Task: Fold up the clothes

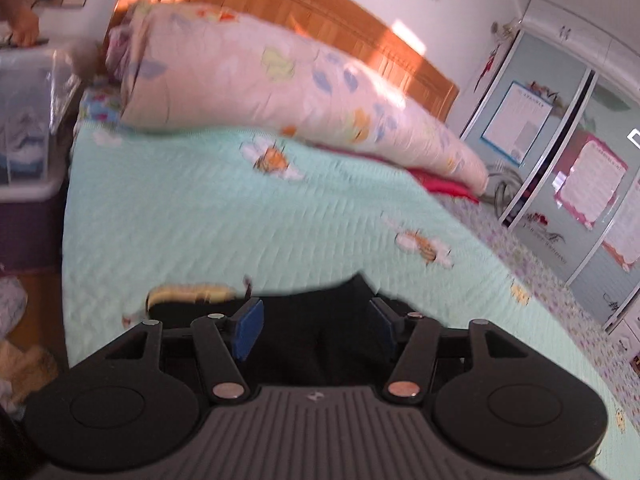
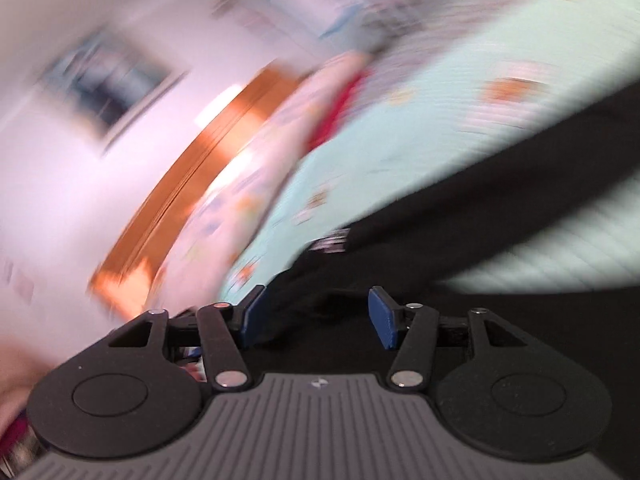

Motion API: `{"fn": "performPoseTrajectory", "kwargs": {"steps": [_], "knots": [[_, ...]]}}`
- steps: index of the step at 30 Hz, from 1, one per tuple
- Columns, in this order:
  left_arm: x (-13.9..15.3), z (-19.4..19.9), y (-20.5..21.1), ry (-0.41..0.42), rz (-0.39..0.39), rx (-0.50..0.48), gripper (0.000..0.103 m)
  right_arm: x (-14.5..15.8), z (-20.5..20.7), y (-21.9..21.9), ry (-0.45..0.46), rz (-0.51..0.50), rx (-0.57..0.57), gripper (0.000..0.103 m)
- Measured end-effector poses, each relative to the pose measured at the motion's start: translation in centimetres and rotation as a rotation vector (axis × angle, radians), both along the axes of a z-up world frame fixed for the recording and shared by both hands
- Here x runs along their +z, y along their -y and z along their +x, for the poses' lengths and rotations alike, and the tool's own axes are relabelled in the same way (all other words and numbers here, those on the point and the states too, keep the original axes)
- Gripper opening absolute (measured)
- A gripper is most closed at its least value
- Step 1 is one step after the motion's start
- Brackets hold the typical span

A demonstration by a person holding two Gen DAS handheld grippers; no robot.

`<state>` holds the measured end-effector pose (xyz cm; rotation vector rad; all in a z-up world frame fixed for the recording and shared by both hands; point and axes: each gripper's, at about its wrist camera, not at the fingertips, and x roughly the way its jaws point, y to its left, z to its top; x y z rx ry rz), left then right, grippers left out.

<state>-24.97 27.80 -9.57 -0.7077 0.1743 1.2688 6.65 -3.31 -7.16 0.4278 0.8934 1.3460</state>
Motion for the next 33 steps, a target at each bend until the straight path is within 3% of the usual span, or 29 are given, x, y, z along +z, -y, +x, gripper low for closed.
{"fn": "performPoseTrajectory", "kwargs": {"steps": [5,8,10,13,17,18,19,20,21,22,24,27,29,30,31,33], "knots": [[-2.3,-0.6,0.1,-0.043,-0.004,0.018,0.060,2.6,0.0,-18.2,0.275,-0.048,0.292,0.069],[-3.1,-0.5,0.2,-0.048,0.010,0.012,0.060,1.3,1.2,-29.2,0.342,-0.118,0.389,0.069],[-3.4,0.0,0.7,-0.083,0.070,0.028,0.060,-0.3,1.8,-35.5,0.372,-0.180,0.465,0.069],[-3.7,0.5,0.7,-0.112,0.131,0.041,0.060,-3.1,1.3,-42.5,0.466,-0.288,0.561,0.069],[-3.5,0.3,0.8,-0.096,0.164,0.048,0.060,-6.7,-0.1,-46.4,0.612,-0.387,0.698,0.068],[-3.5,0.3,0.8,-0.094,0.168,0.048,0.060,-7.4,-0.4,-47.0,0.636,-0.414,0.740,0.060],[-3.5,0.2,0.9,-0.093,0.172,0.049,0.060,-8.0,-0.8,-47.5,0.661,-0.433,0.779,0.036],[-3.6,0.2,0.8,-0.091,0.169,0.050,0.060,-8.2,-1.2,-47.5,0.687,-0.426,0.803,0.031],[-3.5,0.2,0.8,-0.088,0.169,0.050,0.060,-8.0,-1.7,-47.4,0.714,-0.415,0.819,0.014],[-3.5,0.2,0.9,-0.086,0.174,0.051,0.060,-7.7,-2.1,-47.5,0.743,-0.405,0.826,0.004],[-3.4,0.1,1.3,-0.081,0.194,0.056,0.060,-6.4,-2.5,-48.0,0.803,-0.395,0.770,0.003],[-3.2,0.6,1.7,-0.105,0.231,0.045,0.060,-4.7,-1.3,-49.9,0.776,-0.356,0.626,0.003],[-3.1,1.0,2.0,-0.122,0.256,0.037,0.060,-5.6,-1.0,-50.8,0.734,-0.406,0.581,0.012],[-3.1,1.0,2.1,-0.126,0.258,0.035,0.061,-6.6,-1.2,-50.9,0.736,-0.466,0.567,0.024],[-3.1,1.1,2.1,-0.130,0.258,0.033,0.061,-7.2,-1.3,-50.7,0.753,-0.508,0.533,0.027],[-3.2,1.2,2.2,-0.136,0.254,0.033,0.061,-6.4,-0.5,-48.3,0.722,-0.478,0.431,0.029]]}}
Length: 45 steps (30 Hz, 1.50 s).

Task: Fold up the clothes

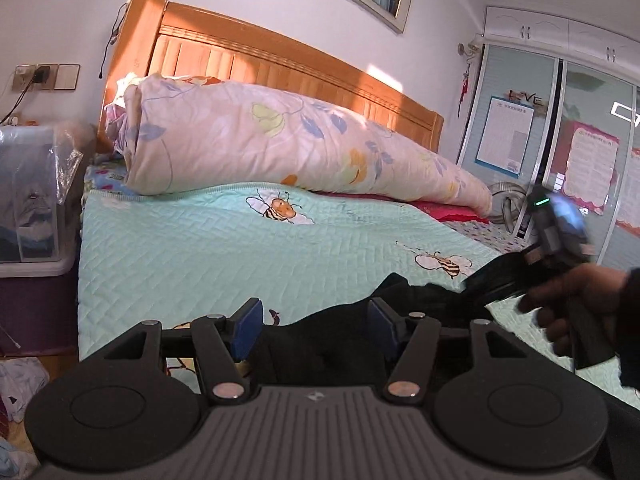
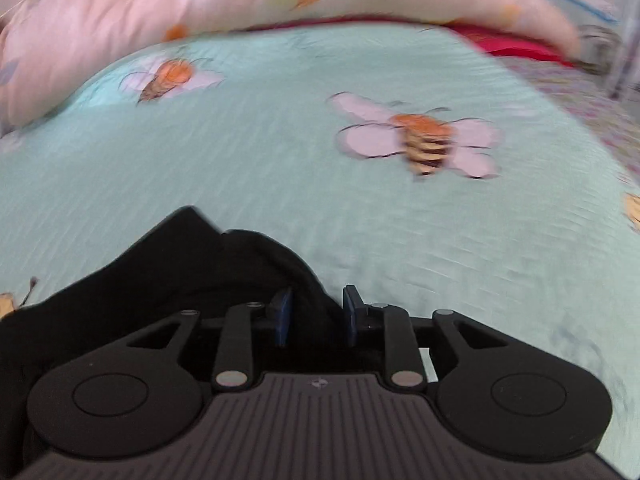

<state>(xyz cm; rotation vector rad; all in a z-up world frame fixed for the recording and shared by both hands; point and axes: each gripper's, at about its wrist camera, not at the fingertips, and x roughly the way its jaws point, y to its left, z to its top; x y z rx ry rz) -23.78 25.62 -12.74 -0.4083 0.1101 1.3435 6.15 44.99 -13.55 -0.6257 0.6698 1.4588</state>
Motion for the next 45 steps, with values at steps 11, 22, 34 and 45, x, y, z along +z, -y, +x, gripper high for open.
{"fn": "performPoseTrajectory", "kwargs": {"steps": [11,22,34,45], "knots": [[-0.8,0.7,-0.2,-0.056,-0.027,0.031,0.062,3.8,8.7,35.7,-0.437,0.250,-0.511,0.060],[1.8,1.4,2.8,-0.054,-0.063,-0.010,0.063,-6.4,11.6,51.4,-0.883,0.364,-0.974,0.062],[3.5,2.3,4.7,-0.060,-0.142,-0.103,0.067,-8.4,16.9,60.1,-0.930,0.662,-1.336,0.063],[4.5,3.1,5.5,-0.106,-0.127,-0.134,0.067,-8.2,22.3,65.9,-0.745,0.691,-1.500,0.004]]}}
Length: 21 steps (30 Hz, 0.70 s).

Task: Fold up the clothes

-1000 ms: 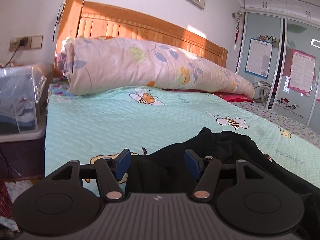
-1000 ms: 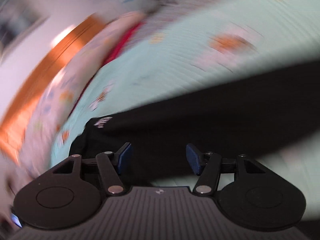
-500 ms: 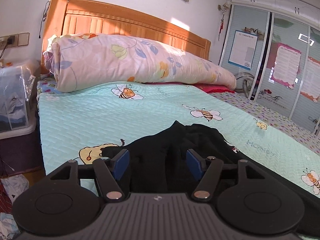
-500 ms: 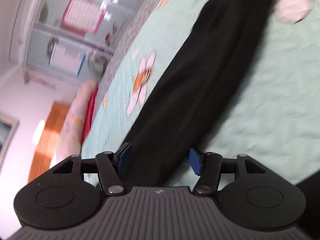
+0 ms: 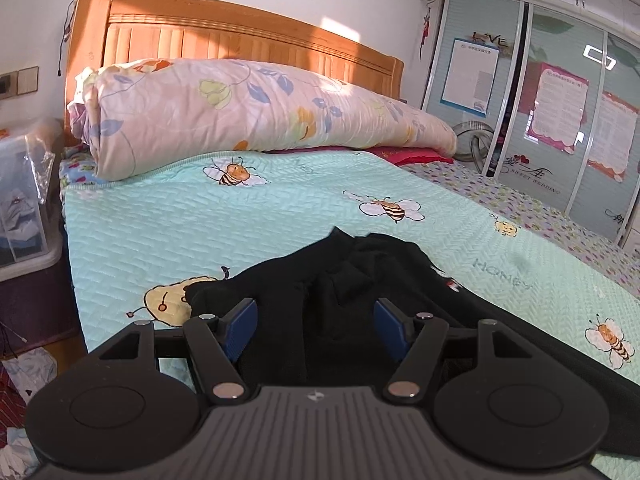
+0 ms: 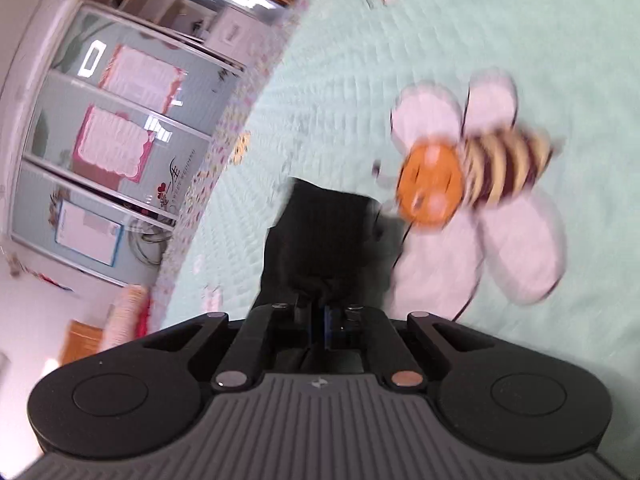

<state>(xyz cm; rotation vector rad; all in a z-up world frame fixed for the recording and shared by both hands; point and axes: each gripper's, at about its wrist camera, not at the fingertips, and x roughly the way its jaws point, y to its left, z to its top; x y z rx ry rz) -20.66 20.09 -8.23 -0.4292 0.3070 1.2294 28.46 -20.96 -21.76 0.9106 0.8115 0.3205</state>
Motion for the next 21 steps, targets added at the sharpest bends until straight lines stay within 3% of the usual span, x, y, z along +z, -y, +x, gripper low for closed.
{"fn": "performPoseTrajectory", "kwargs": {"steps": [3,5,10,14,17,21], "knots": [[0.0,-0.5,-0.4,0.004,-0.030,0.010,0.067,-0.8,0.1,1.8,-0.001,0.026,-0.034,0.007],[-0.1,-0.9,-0.8,0.009,-0.061,0.013,0.067,-1.6,0.2,2.2,-0.036,0.099,-0.030,0.010],[-0.5,-3.8,-3.1,0.054,-0.169,0.072,0.067,0.0,-1.3,3.6,-0.031,0.164,0.017,0.043],[-1.2,-7.7,-5.7,0.089,-0.247,0.176,0.067,2.2,-4.8,7.4,0.029,0.215,0.091,0.044],[-2.4,-10.5,-8.2,0.131,-0.364,0.222,0.068,4.0,-7.8,10.4,0.065,0.207,0.108,0.047],[-4.5,-11.9,-10.5,0.200,-0.487,0.187,0.068,4.4,-12.1,14.0,0.070,0.154,0.108,0.049]]}}
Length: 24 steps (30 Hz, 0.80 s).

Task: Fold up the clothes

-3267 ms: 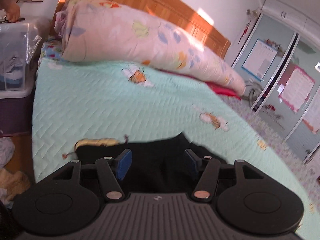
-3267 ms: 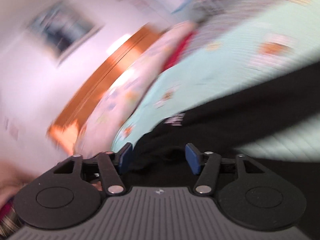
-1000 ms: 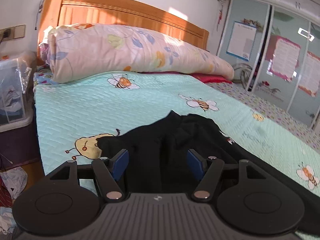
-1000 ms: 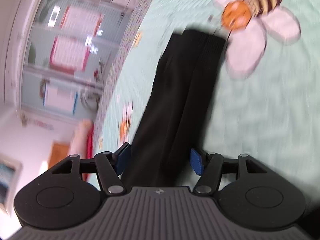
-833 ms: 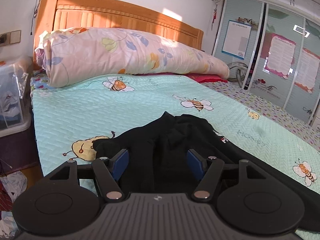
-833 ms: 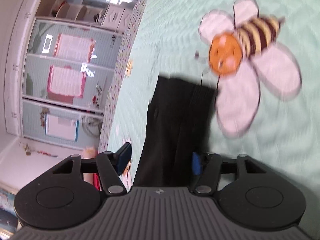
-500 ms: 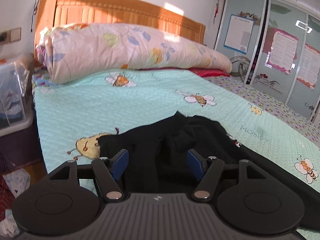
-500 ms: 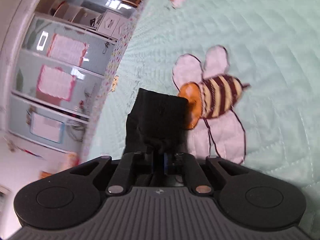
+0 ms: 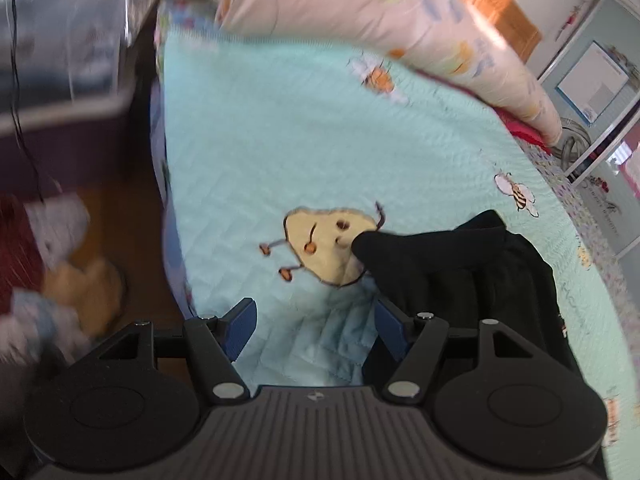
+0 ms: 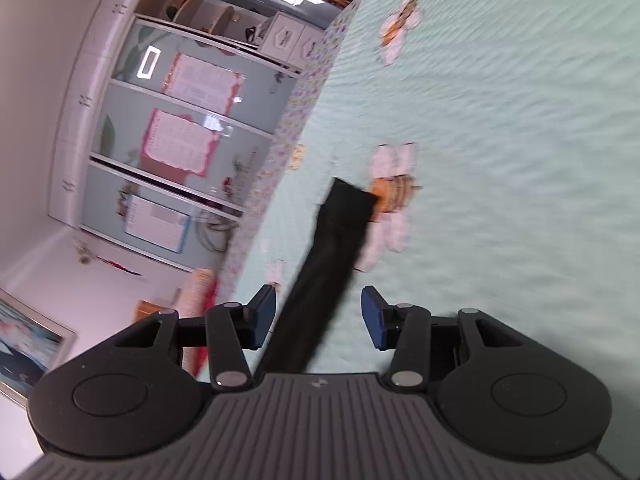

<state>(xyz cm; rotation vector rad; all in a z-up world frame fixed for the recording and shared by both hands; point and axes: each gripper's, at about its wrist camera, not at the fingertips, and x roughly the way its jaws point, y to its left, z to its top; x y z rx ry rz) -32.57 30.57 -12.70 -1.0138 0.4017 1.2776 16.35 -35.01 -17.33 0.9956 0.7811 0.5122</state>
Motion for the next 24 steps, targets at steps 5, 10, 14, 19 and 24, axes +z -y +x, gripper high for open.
{"fn": "performPoseTrajectory", "kwargs": {"steps": [5,10,14,19,24], "knots": [[-1.1,2.1,-1.7,0.012,-0.015,-0.088,0.072,-0.3,-3.0,2.1,-0.038,-0.019,0.003,0.050],[-1.2,3.1,-2.8,0.014,-0.036,-0.096,0.074,-0.7,-4.9,3.2,-0.087,-0.059,0.007,0.050],[-0.8,1.1,-1.1,0.109,-0.027,-0.064,0.075,-1.0,-7.3,4.0,-0.124,-0.090,0.005,0.050],[-1.6,1.6,-1.6,0.128,-0.048,-0.068,0.075,-2.9,-8.8,3.2,-0.162,-0.080,0.034,0.051],[-1.5,2.5,-1.0,0.134,-0.044,-0.087,0.075,-4.8,-7.8,0.9,-0.168,-0.038,0.017,0.053]]}}
